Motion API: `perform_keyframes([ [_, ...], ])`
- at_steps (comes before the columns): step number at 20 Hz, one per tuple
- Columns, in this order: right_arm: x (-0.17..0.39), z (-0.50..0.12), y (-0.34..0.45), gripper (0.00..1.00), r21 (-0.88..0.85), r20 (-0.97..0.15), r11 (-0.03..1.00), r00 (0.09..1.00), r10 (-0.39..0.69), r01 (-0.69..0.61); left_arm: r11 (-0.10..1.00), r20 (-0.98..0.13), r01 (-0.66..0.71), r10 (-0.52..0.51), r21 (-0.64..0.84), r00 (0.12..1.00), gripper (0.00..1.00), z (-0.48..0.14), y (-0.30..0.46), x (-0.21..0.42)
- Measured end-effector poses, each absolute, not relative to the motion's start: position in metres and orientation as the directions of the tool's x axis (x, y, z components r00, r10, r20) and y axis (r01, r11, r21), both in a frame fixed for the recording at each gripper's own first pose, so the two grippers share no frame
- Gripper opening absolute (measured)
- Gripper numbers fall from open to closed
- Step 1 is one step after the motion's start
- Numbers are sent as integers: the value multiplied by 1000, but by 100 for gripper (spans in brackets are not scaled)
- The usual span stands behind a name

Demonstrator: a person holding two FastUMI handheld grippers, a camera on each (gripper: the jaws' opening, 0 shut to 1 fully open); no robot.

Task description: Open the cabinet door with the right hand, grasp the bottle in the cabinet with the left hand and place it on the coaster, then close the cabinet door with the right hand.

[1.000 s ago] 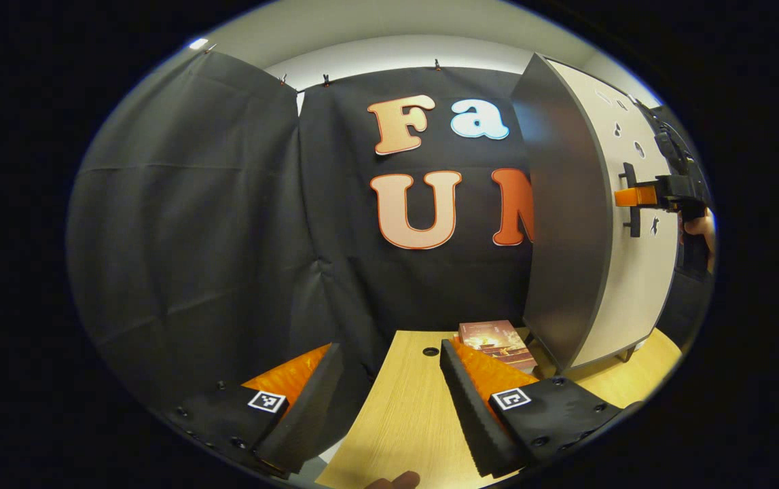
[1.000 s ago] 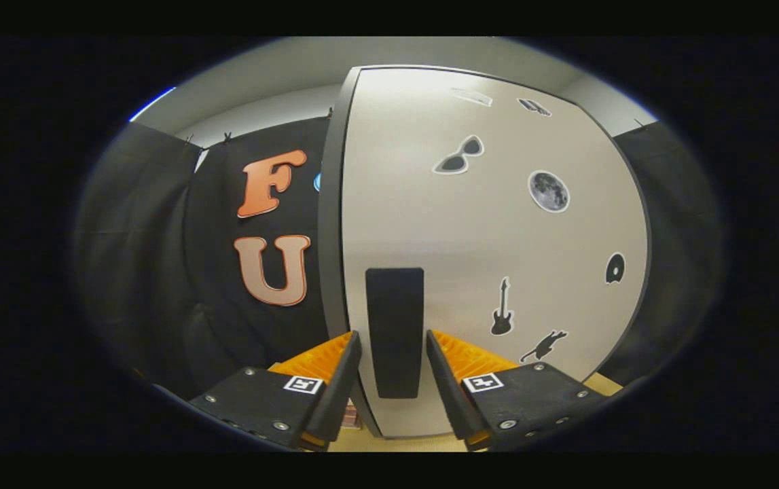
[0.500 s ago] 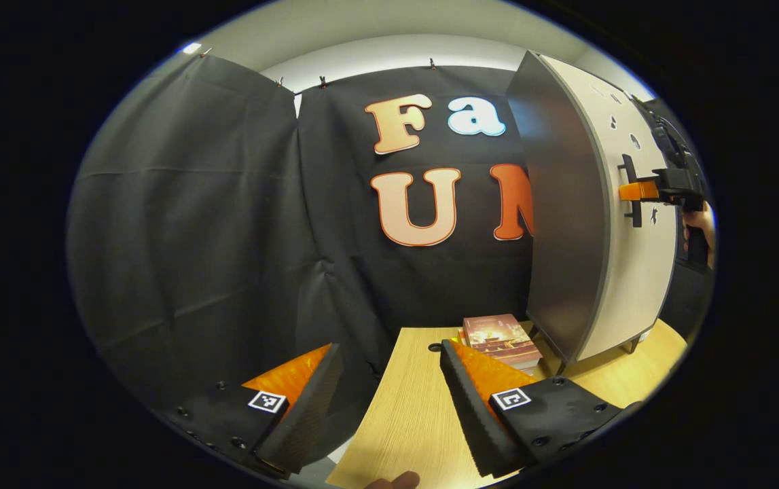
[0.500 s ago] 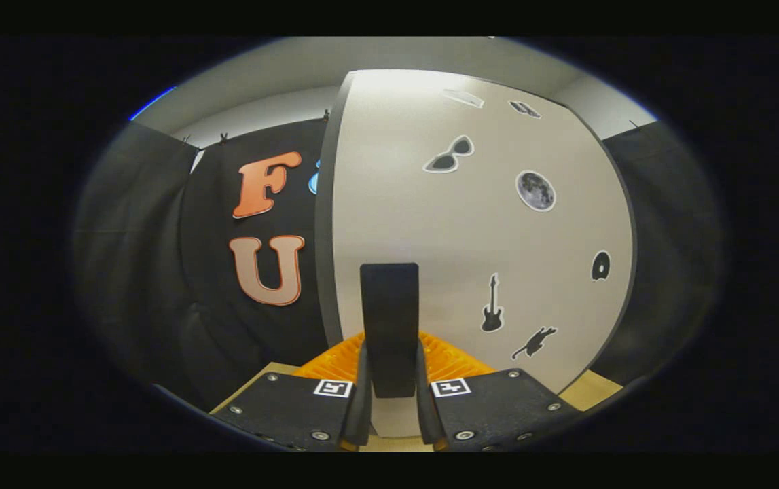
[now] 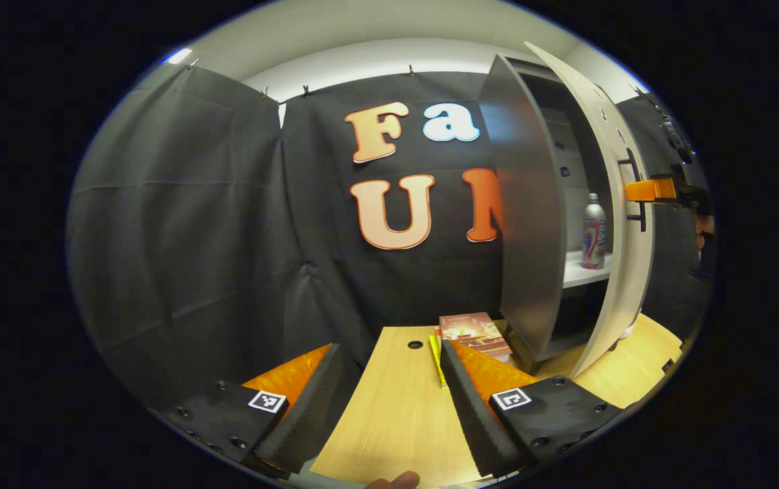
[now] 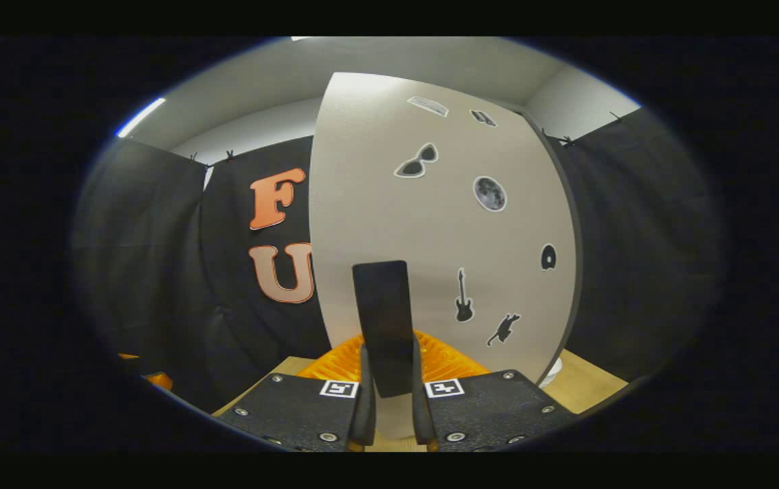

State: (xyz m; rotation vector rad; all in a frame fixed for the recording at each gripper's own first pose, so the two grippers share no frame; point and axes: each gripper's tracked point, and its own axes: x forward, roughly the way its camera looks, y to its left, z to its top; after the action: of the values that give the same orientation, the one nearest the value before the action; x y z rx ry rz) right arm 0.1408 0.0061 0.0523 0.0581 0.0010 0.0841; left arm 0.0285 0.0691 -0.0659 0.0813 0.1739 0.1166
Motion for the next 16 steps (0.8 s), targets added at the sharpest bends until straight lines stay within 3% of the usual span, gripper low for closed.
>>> perform_keyframes([
  [6, 66, 53, -60, 21, 69, 4, 995, 998, 68, -68, 993, -177, -36, 55, 108, 983, 94, -64, -5, -8],
  [12, 38, 58, -119, 20, 60, -2, 998, 1000, 29, -29, 995, -164, 17, 0, 97, 987, 94, -58, -72, -37],
  [16, 29, 60, -155, 14, 42, 4, 999, 1000, 6, -6, 995, -164, 14, 2, 94, 987, 94, -56, -97, -48],
])
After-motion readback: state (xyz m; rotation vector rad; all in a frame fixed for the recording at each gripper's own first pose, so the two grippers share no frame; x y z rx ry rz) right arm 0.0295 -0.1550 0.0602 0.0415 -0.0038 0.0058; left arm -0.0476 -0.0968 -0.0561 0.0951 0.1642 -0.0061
